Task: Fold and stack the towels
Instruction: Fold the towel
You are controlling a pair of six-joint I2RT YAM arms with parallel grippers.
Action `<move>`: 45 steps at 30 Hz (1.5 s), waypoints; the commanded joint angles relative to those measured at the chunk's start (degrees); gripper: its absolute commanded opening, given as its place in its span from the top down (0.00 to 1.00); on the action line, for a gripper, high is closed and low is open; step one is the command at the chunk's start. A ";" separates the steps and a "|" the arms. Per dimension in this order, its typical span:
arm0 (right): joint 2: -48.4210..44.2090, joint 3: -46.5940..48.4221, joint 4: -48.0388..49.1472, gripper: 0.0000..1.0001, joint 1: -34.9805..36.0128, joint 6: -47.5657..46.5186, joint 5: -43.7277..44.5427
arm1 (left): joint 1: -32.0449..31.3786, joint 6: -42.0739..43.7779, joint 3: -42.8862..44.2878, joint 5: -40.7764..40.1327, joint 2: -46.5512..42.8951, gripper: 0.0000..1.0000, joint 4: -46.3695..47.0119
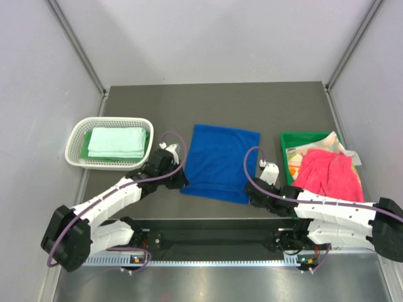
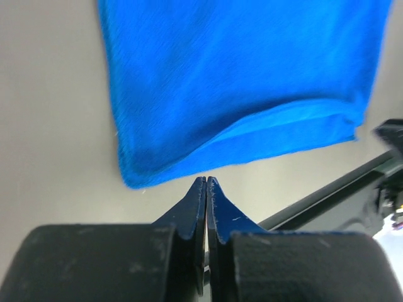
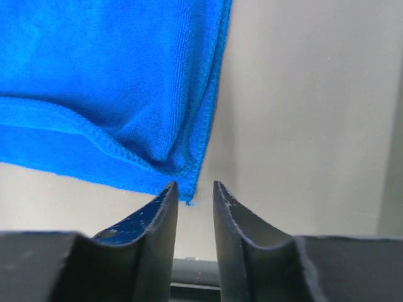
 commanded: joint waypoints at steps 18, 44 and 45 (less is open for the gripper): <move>6.07 -1.42 9.58 0.66 -0.07 0.92 0.87 | -6.76 -0.77 5.35 -0.51 17.51 0.80 14.49; -3.78 -1.61 3.95 0.75 -0.86 -0.40 0.52 | -7.46 -1.39 0.85 -0.24 6.43 0.98 8.07; -2.90 -1.34 4.65 0.74 -0.86 -0.66 0.34 | -7.55 -1.30 1.38 -0.33 6.34 0.97 8.51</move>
